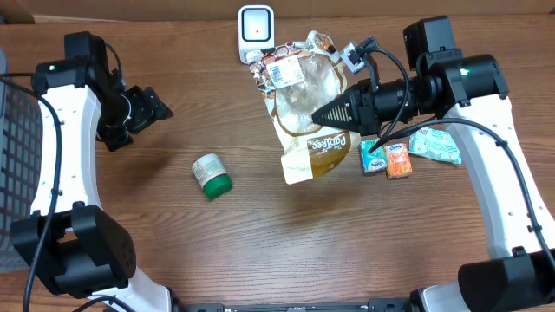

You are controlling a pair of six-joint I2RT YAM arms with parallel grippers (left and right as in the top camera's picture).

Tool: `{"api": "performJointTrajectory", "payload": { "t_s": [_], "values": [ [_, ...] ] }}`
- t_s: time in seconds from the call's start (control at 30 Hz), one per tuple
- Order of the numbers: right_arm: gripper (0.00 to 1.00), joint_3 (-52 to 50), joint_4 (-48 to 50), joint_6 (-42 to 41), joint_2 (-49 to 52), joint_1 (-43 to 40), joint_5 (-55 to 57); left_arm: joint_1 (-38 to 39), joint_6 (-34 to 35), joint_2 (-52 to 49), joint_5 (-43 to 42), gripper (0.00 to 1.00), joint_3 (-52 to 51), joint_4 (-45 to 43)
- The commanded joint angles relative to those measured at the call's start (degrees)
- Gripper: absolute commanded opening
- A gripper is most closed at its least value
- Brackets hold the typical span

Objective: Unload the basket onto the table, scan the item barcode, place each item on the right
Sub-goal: 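Release the left gripper and lift the bag toward the scanner with right, then hold the mushroom bag in front of the scanner with right gripper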

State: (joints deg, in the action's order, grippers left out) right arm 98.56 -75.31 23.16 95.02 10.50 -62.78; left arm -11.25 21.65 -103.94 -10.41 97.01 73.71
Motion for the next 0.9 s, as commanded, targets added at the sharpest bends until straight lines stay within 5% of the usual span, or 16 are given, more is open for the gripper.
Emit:
{"api": "performJointTrajectory", "payload": {
  "t_s": [0.0,0.2,0.37,0.57,0.73,0.87],
  "values": [
    [0.04,0.55,1.01,-0.96,-1.79,0.04,0.48,0.42,-0.46,0.20,0.52,0.98,0.59,-0.09],
    [0.04,0.57,10.93,-19.89,-1.79,3.37,23.34,0.39,-0.44,0.20,0.55,1.00,0.59,-1.97],
    [0.04,1.20,20.02,-27.98,-1.46,9.46,50.18,0.39,-0.42,0.20,0.55,1.00,0.59,-6.38],
    [0.04,1.18,37.11,-26.25,3.39,17.25,83.45,0.39,-0.42,0.20,0.52,0.99,0.59,-6.93],
    [0.04,1.18,49.29,-17.38,11.02,20.22,94.66,0.39,-0.42,0.20,0.52,0.99,0.59,-6.93],
    [0.04,1.18,63.32,-2.60,18.40,20.90,101.15,0.39,-0.42,0.20,0.52,1.00,0.59,-6.93]
  ]
}}
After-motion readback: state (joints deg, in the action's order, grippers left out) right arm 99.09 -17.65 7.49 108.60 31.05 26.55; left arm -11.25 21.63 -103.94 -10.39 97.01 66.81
